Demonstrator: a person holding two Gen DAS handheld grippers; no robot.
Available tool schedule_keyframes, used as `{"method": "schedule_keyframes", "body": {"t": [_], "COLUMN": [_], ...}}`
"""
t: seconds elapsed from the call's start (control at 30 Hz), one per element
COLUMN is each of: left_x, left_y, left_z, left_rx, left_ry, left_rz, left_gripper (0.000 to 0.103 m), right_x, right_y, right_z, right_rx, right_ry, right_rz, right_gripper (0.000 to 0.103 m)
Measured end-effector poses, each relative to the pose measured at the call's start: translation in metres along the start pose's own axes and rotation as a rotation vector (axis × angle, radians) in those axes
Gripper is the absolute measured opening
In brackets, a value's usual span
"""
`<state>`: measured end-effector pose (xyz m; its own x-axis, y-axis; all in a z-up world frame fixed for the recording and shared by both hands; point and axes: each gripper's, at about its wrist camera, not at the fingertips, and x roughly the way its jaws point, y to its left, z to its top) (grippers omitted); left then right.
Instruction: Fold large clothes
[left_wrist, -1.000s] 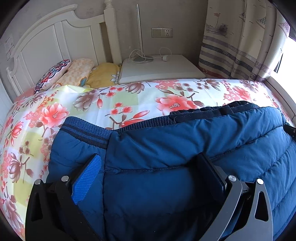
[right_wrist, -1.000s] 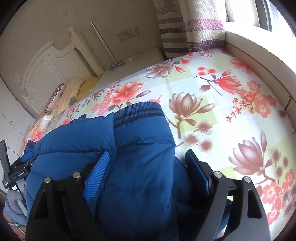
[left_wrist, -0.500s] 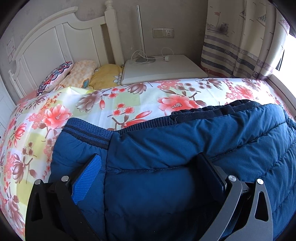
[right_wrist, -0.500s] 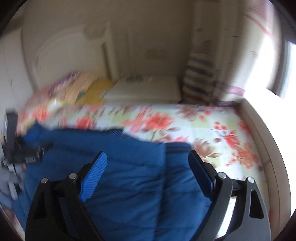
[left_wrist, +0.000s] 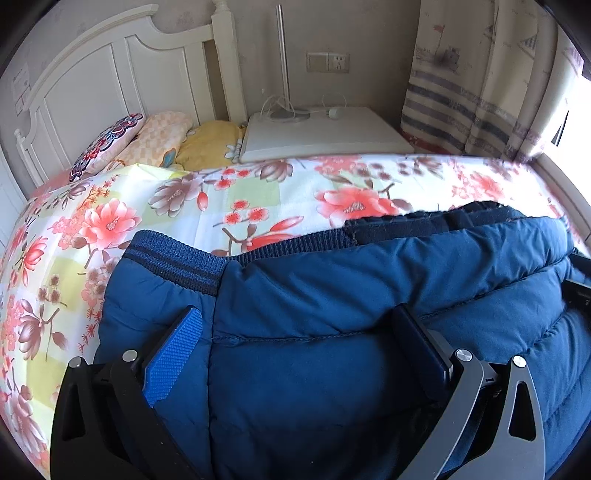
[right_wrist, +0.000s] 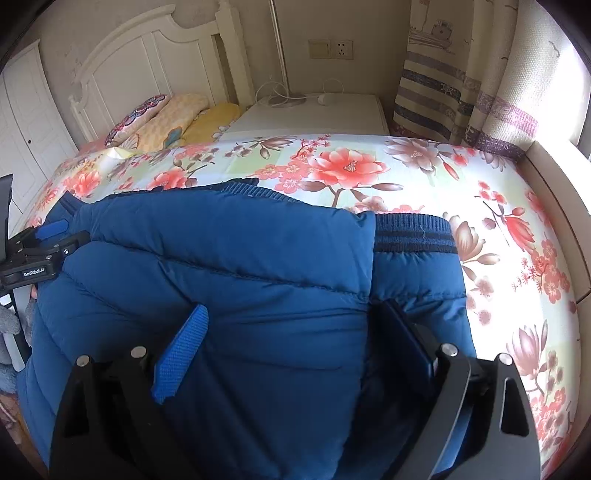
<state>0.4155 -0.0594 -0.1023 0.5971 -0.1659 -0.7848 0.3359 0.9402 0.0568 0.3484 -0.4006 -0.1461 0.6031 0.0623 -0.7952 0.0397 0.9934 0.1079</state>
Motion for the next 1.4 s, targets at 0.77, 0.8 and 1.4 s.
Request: {"method": "schedule_keyframes", "body": {"t": [0.77,0.8,1.4], "left_x": [-0.128,-0.125,-0.199], "left_y": [0.123,0.122,0.119], "left_z": [-0.22,-0.217,-0.287], "left_rx": [-0.27,-0.27,-0.279], "left_ry": [-0.049,-0.051,-0.123], "left_rz": [-0.387,-0.397,-0.449], "left_gripper": [0.099,0.099,0.032], "right_x": [-0.144,-0.141,-0.201], "right_y": [-0.068,-0.066,-0.038], "right_z": [-0.211,-0.21,-0.277], "right_rx": [0.042,0.034,-0.044], "right_ry": [-0.145,-0.145,-0.209], "right_rz": [0.255,0.255,0.273], "right_gripper": [0.072,0.068,0.019]}}
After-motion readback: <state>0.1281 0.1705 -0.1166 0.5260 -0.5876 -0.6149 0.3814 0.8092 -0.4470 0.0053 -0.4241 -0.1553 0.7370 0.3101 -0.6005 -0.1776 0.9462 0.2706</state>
